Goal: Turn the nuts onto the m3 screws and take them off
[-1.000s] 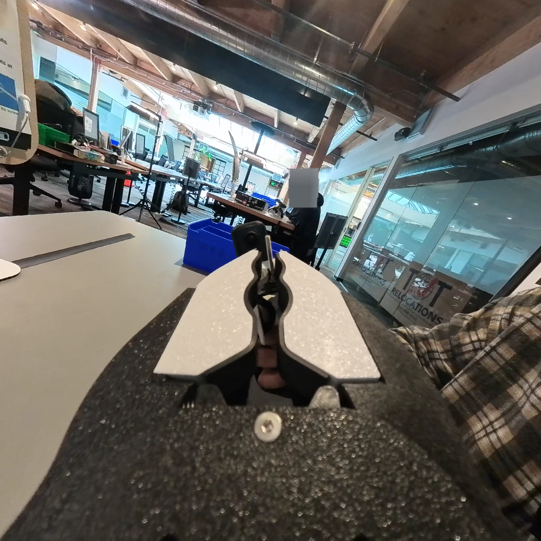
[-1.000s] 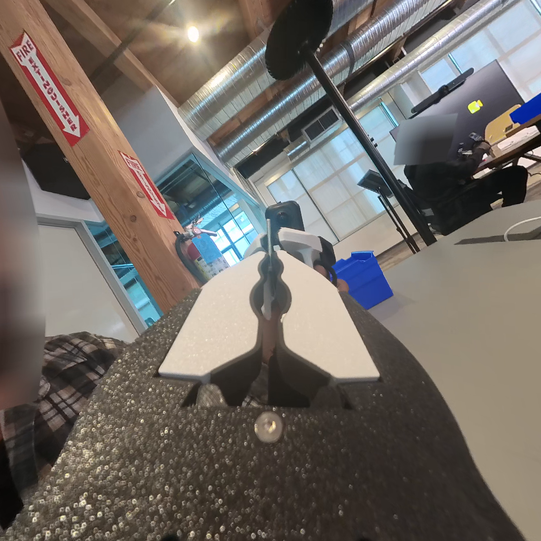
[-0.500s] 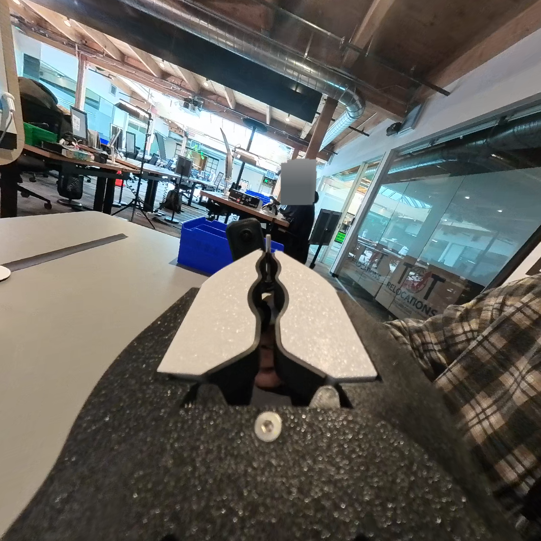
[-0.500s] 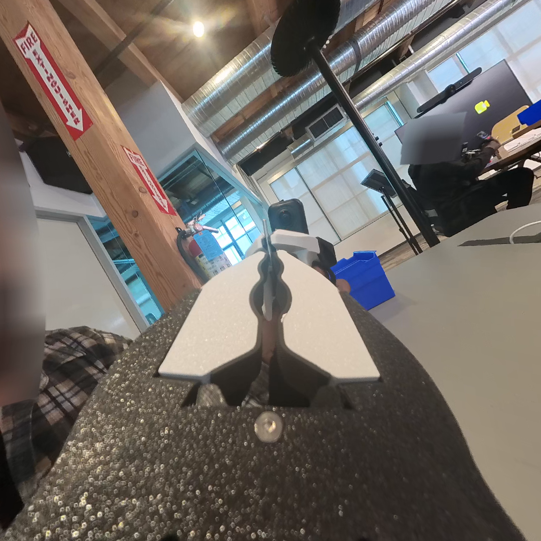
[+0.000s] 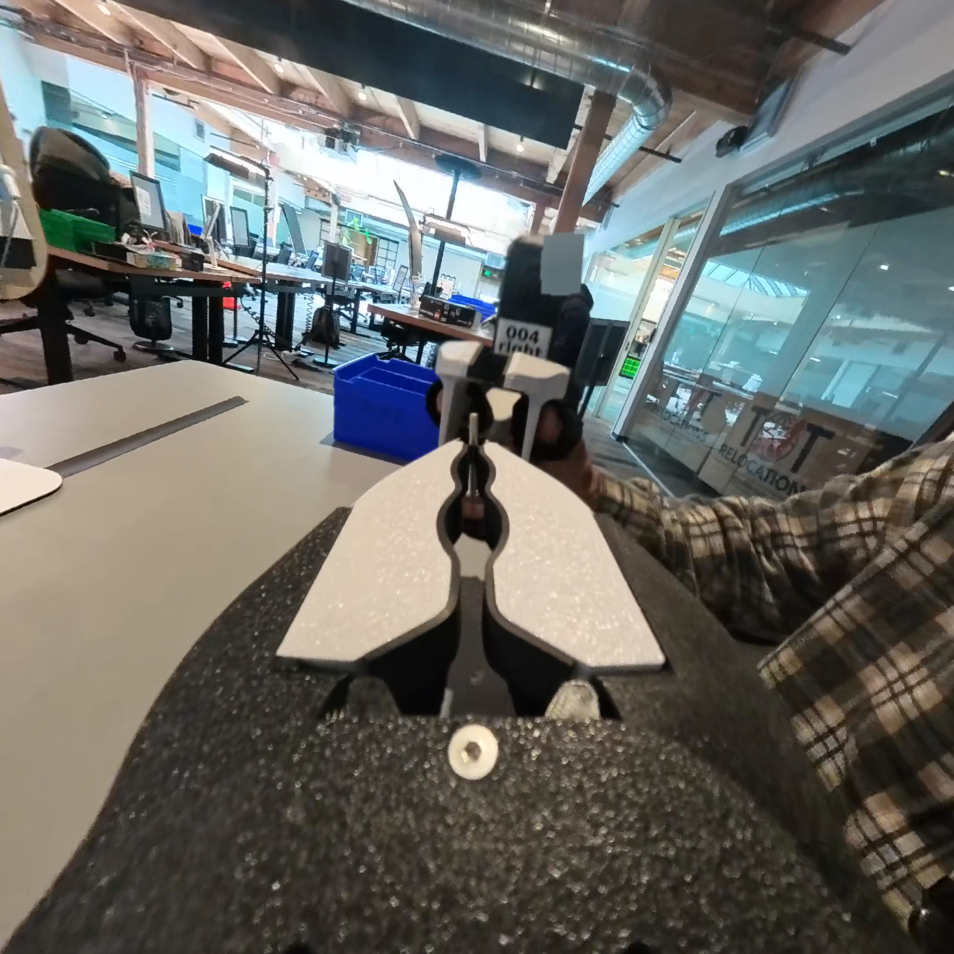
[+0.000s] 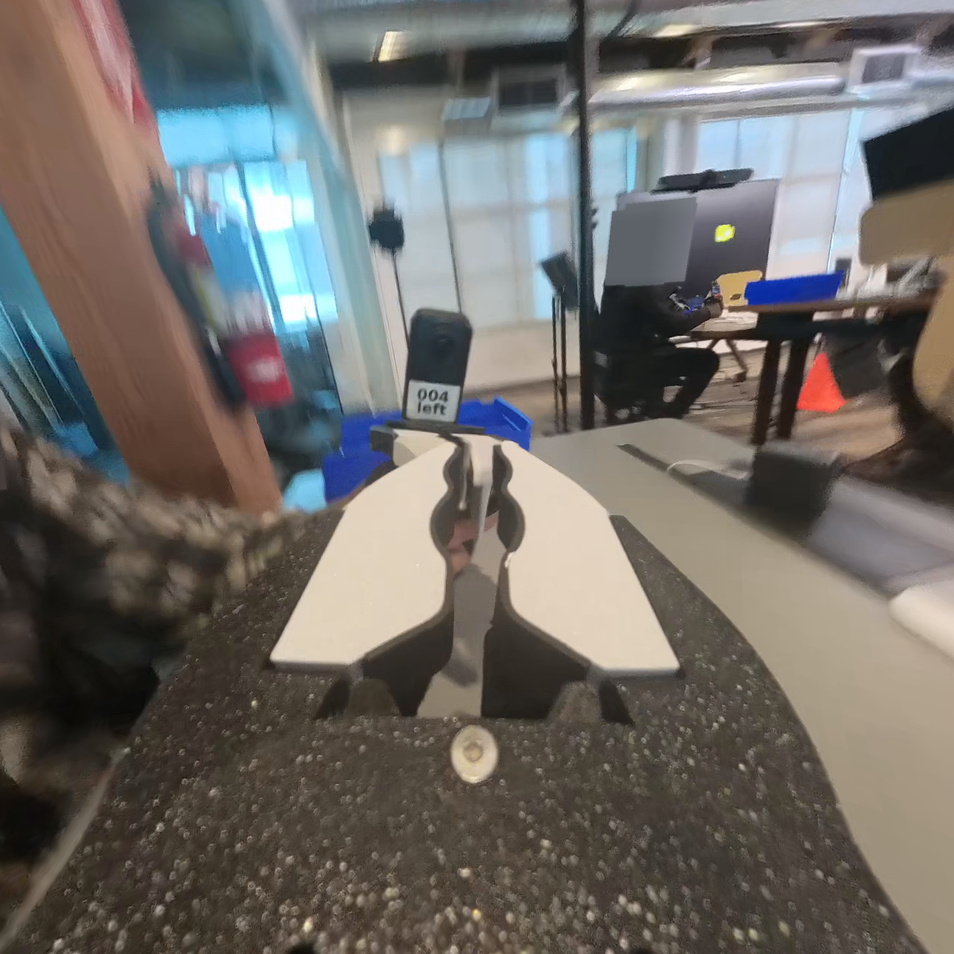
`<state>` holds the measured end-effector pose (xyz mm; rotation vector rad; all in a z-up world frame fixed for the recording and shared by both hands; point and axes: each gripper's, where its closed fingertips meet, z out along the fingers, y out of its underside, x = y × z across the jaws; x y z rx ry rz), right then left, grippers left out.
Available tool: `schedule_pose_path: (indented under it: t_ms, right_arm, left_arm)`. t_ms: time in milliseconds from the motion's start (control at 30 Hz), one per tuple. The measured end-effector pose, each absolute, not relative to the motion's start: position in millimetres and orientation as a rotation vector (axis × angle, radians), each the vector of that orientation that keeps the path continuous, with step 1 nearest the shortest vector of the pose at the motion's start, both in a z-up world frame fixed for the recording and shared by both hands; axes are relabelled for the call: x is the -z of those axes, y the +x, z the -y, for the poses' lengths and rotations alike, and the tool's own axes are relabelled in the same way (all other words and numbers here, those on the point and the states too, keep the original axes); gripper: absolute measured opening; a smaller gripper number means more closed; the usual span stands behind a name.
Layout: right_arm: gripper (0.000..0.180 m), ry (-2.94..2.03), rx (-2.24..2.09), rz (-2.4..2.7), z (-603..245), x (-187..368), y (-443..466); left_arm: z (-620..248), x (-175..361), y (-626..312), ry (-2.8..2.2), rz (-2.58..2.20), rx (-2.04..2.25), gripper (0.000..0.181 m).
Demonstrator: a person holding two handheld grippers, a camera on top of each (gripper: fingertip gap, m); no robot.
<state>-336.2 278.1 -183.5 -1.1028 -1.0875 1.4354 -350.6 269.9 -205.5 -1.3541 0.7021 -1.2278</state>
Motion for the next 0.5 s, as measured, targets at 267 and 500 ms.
schedule_pose_path:
  t_ms: [267,500]
  right_arm:
    - [0.014,-1.052,-1.347,1.260,-264.5,181.3,-348.7]
    - [0.010,-1.049,-1.383,1.250,-262.5,188.0,-353.8]
  left_arm:
    - [-261.5,203.8,-343.8,-1.340,-0.768,1.198,0.001]
    - [-258.9,203.3,-341.5,-1.338,-0.788,1.193,0.002]
